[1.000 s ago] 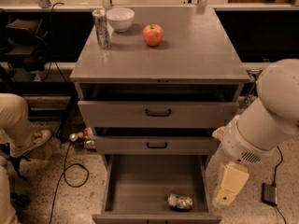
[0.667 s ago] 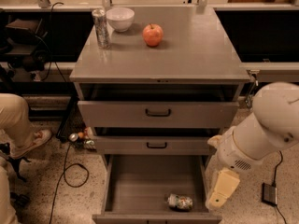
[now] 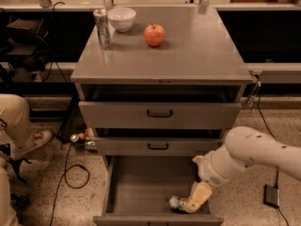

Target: Pick 7up can from bottom drawer and place on counter

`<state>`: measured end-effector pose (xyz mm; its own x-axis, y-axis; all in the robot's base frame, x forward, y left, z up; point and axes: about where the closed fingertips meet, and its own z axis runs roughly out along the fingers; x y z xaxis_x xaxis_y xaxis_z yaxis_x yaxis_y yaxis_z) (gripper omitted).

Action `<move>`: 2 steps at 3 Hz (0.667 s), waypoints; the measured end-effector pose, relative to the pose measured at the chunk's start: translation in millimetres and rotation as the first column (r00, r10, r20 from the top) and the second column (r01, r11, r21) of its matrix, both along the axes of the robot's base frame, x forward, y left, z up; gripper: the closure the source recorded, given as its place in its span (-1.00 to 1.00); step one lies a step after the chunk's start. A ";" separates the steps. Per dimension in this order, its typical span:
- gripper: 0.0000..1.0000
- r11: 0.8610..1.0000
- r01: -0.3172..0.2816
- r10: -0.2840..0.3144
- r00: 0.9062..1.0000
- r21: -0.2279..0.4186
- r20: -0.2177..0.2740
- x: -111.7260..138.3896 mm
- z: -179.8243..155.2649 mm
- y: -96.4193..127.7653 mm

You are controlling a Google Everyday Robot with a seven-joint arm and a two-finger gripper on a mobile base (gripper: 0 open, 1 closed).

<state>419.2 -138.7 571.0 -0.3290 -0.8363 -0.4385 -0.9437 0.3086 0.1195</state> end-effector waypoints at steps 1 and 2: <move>-1.00 0.993 0.091 -0.089 0.996 0.071 -0.020 28.0 -99.0 12.7; -1.00 0.994 0.088 -0.087 0.996 0.068 -0.017 28.4 -95.4 12.2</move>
Offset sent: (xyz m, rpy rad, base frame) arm 0.0274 0.0064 -0.0655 0.0446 -0.0062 -0.0661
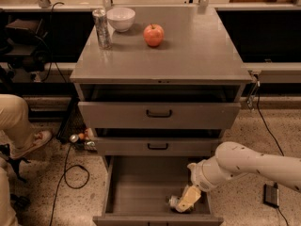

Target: Pick 7up can from bottom drawer and place on counter

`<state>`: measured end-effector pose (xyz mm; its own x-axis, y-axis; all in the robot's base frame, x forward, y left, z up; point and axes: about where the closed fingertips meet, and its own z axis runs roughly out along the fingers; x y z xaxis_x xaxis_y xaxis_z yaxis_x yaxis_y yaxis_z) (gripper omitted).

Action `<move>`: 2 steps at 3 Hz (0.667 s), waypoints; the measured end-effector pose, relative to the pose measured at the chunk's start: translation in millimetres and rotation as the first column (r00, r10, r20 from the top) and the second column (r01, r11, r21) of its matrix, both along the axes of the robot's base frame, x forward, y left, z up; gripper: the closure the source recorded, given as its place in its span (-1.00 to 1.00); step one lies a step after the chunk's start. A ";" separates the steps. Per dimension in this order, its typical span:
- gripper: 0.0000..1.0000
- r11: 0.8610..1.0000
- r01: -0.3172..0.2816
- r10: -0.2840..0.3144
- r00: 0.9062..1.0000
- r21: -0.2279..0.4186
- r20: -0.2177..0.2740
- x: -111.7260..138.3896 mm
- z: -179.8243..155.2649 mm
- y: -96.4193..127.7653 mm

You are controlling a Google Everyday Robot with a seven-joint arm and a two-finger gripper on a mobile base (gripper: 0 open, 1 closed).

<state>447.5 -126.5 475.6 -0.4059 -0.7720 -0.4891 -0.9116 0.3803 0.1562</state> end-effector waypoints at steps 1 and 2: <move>-1.00 1.000 -0.004 0.004 0.999 -0.012 0.033 23.6 -33.6 -3.4; -1.00 1.000 0.001 0.000 0.998 -0.010 0.070 50.0 -69.3 -7.3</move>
Offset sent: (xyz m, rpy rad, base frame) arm 0.0856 -0.0147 -0.1118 -0.0114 -0.1218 -0.0106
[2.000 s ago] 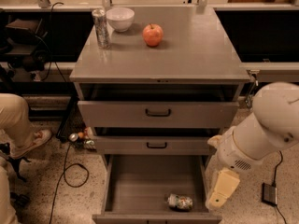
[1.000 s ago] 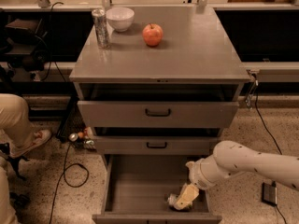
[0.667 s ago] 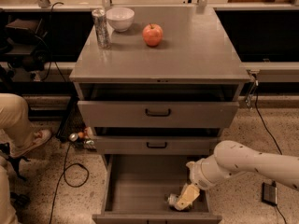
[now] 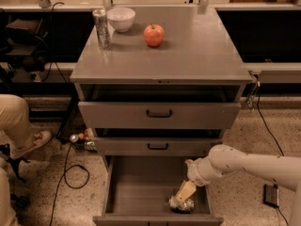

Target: Pick 7up can from bottom drawer and place on counter

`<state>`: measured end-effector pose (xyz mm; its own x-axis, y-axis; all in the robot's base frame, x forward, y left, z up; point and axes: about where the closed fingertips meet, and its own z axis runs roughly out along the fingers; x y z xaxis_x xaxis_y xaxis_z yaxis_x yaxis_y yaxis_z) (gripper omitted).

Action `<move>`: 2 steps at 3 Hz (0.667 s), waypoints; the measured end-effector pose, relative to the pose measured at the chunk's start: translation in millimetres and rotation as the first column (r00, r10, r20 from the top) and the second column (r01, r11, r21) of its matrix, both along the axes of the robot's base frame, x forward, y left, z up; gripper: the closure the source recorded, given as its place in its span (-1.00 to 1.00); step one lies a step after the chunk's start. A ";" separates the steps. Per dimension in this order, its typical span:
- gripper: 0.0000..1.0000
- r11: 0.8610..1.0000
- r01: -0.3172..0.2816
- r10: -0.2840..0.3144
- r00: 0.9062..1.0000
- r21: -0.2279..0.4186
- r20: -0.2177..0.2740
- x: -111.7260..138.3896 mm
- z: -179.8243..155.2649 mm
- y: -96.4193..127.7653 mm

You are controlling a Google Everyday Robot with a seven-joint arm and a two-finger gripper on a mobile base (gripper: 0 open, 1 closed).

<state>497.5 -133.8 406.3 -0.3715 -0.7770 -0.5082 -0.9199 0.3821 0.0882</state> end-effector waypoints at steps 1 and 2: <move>-1.00 1.000 0.001 0.000 0.999 -0.021 0.047 27.5 -45.6 -9.5; -1.00 1.000 -0.004 0.005 1.000 -0.021 0.026 45.6 -104.9 -26.1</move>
Offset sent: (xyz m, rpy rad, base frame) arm 0.0611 -0.0464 -0.1597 -0.0254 0.0122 0.0227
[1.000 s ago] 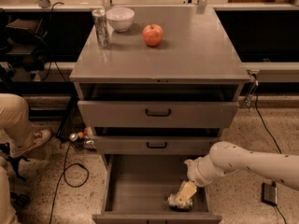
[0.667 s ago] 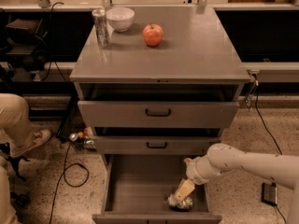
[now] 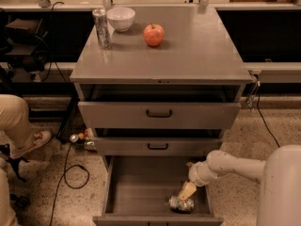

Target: Pick 7up can from bottom drawer and place on counter

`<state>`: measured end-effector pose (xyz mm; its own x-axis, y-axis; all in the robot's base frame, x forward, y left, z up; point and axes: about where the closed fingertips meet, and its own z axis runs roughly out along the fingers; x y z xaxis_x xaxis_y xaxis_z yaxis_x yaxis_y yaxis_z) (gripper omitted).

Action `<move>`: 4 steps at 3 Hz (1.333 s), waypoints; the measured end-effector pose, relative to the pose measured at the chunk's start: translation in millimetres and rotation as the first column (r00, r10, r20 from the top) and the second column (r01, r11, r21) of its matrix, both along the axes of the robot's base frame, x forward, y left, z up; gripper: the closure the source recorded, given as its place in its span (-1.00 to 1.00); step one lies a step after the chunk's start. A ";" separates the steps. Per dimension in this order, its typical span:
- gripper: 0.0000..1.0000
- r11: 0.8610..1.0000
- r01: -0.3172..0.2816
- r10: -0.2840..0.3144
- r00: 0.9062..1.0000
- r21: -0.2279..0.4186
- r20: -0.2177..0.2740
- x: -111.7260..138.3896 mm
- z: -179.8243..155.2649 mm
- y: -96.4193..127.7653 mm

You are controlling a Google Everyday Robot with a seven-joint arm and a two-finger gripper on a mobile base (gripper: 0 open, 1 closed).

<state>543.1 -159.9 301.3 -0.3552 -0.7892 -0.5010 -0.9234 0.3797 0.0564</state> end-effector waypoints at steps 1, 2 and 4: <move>-1.00 1.000 0.007 -0.007 1.000 0.002 0.007 2.3 3.6 1.7; -1.00 0.999 -0.023 0.025 0.999 -0.040 0.042 5.1 -10.6 -1.8; -1.00 0.986 -0.126 0.137 0.986 -0.110 0.094 20.5 -46.9 -17.2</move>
Offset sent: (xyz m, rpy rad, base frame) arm 0.0141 -0.0119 -0.0301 -0.1049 -0.1063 0.0595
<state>563.6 -177.1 254.5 -0.1968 -0.8751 -0.4422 -0.9646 0.2536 -0.0727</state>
